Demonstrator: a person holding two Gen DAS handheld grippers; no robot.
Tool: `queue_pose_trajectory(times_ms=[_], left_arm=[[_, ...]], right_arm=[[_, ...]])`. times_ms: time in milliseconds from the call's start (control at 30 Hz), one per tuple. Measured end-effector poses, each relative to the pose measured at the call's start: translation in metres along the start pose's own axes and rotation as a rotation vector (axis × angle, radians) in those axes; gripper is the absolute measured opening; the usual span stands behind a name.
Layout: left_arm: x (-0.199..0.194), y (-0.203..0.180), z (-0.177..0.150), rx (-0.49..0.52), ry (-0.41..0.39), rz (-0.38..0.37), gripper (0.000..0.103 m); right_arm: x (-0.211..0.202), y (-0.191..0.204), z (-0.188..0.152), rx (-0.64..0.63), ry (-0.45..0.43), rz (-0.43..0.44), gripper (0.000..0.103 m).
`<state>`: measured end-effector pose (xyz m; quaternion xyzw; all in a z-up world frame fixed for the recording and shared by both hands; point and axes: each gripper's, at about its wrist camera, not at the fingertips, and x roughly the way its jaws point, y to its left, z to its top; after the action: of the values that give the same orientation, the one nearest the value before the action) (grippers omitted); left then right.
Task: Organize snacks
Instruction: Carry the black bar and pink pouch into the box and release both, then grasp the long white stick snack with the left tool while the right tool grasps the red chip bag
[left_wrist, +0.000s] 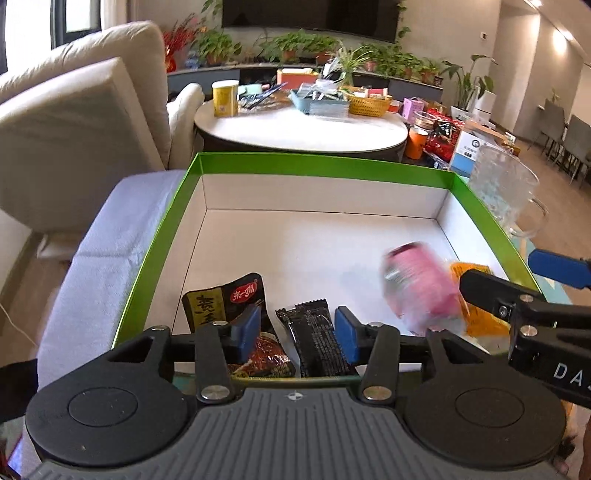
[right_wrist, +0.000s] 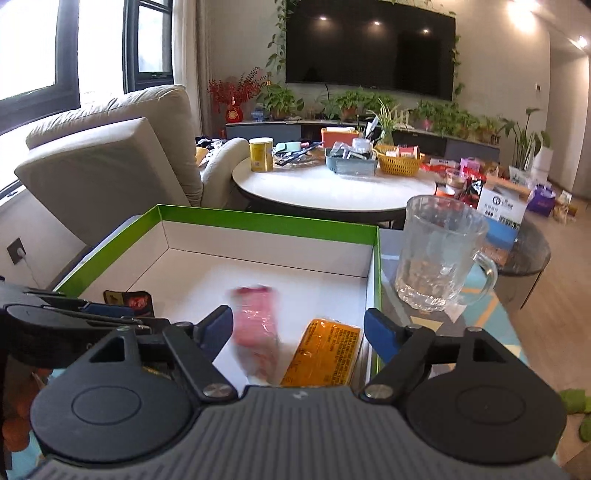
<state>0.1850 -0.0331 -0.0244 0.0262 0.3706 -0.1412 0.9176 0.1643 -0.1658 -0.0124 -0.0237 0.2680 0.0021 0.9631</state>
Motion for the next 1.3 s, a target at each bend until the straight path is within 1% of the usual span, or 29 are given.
queue_pose_trajectory(times_ms=[133, 433, 533, 667, 900, 1000, 1133, 1233, 1300], left_arm=[[-0.011, -0.001, -0.006, 0.004, -0.028, 0.007, 0.048], [-0.027, 0.002, -0.015, -0.052, -0.022, -0.032, 0.049], [-0.034, 0.001, -0.016, -0.055, -0.027, 0.004, 0.054], [-0.045, -0.001, -0.019, -0.062, -0.036, -0.015, 0.054], [-0.077, 0.006, -0.033, -0.037, -0.105, 0.019, 0.055], [-0.087, 0.012, -0.042, -0.063, -0.100, 0.008, 0.055], [-0.098, 0.020, -0.062, -0.092, -0.076, -0.006, 0.055], [-0.106, 0.031, -0.079, -0.091, -0.053, 0.017, 0.055], [-0.110, 0.040, -0.090, -0.109, -0.034, 0.029, 0.055]], right_arm=[[-0.010, -0.002, -0.004, 0.004, -0.017, 0.015, 0.073], [-0.028, -0.001, -0.014, 0.004, -0.021, 0.022, 0.073], [-0.033, -0.001, -0.015, 0.012, -0.025, 0.023, 0.073], [-0.037, 0.000, -0.018, 0.015, -0.025, 0.030, 0.073], [-0.046, 0.002, -0.029, 0.011, -0.021, 0.041, 0.073], [-0.049, 0.002, -0.033, 0.018, -0.017, 0.044, 0.073], [-0.054, 0.004, -0.038, 0.023, -0.009, 0.053, 0.073], [-0.059, 0.006, -0.040, 0.012, -0.007, 0.060, 0.073], [-0.063, 0.007, -0.044, 0.001, -0.004, 0.065, 0.073]])
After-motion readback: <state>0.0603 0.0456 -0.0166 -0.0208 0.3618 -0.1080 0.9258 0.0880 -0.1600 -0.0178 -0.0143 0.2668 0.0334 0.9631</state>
